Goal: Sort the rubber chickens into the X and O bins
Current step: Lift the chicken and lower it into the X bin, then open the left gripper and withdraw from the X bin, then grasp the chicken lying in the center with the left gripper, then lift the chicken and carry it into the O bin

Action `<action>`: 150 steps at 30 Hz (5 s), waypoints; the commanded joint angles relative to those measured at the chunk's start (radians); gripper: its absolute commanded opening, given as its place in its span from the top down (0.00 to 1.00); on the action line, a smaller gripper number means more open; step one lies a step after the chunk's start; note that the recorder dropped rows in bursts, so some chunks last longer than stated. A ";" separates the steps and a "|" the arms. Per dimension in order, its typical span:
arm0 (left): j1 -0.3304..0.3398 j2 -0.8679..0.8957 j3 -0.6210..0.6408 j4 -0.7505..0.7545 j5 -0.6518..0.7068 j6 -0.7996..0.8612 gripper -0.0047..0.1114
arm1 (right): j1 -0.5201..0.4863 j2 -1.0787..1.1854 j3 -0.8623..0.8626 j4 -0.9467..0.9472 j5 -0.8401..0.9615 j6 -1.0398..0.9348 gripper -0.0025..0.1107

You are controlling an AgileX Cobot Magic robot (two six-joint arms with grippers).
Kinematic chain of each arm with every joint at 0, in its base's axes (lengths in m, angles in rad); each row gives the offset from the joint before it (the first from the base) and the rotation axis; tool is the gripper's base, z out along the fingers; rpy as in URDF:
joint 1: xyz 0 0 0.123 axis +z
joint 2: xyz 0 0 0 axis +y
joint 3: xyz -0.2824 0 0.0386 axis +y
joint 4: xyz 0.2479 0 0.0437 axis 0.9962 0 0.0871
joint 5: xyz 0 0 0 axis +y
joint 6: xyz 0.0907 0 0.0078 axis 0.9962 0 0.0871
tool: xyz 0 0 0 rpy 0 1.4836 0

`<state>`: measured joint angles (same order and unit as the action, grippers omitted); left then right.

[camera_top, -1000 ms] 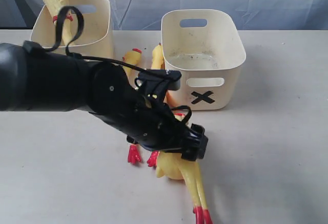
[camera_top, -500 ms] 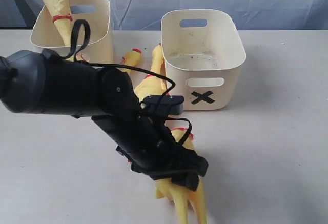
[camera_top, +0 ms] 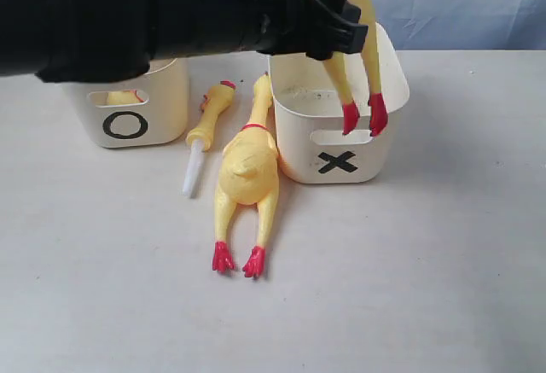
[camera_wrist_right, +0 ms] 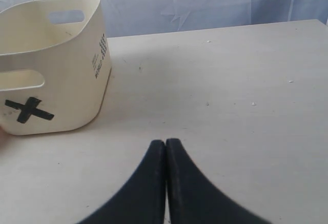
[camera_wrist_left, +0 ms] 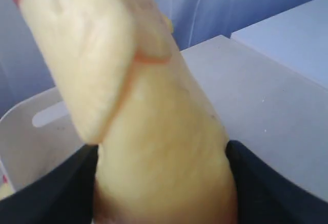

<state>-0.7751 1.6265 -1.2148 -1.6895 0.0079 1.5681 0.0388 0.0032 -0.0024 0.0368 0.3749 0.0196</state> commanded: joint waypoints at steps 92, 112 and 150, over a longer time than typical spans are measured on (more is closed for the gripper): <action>0.010 0.227 0.227 -0.022 -0.400 0.104 0.22 | 0.003 -0.003 0.002 0.001 -0.010 0.000 0.98; 0.056 0.344 0.294 -0.055 -0.223 -0.045 0.18 | 0.003 -0.003 0.002 -0.001 -0.012 0.000 0.98; 0.342 0.062 0.185 1.005 -0.938 -0.627 0.96 | 0.003 -0.003 0.002 0.000 -0.010 0.000 0.98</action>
<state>-0.4764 1.6500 -1.0235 -0.7752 -0.8591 0.9641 0.0388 0.0032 -0.0024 0.0368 0.3749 0.0200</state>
